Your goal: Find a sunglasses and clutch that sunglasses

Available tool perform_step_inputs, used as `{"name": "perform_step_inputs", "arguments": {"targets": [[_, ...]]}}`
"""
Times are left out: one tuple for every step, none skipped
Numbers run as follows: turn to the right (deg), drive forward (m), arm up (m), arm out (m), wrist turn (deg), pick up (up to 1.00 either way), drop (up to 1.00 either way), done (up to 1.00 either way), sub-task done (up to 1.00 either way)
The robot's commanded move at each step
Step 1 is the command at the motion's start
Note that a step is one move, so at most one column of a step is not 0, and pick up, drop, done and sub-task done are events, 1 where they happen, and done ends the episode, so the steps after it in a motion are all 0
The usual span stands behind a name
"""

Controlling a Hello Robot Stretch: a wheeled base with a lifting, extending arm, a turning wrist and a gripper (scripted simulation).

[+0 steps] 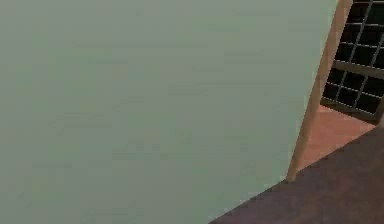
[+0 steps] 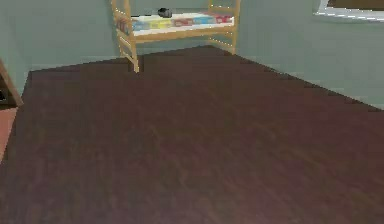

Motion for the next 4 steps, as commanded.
{"name": "perform_step_inputs", "arguments": {"targets": [[-45.0, 0.00, 0.00, 0.00, 0.0, 0.00, 0.00, 0.00, 0.00], [-45.0, 0.00, 0.00, 0.00, 0.0, 0.00, 0.00, 0.00, 0.00], [0.0, 0.50, 0.00, 0.00, 0.0, 0.00, 0.00, 0.00, 0.00], [-45.0, 0.00, 0.00, 0.00, 0.0, 0.00, 0.00, 0.00, 0.00]]}}
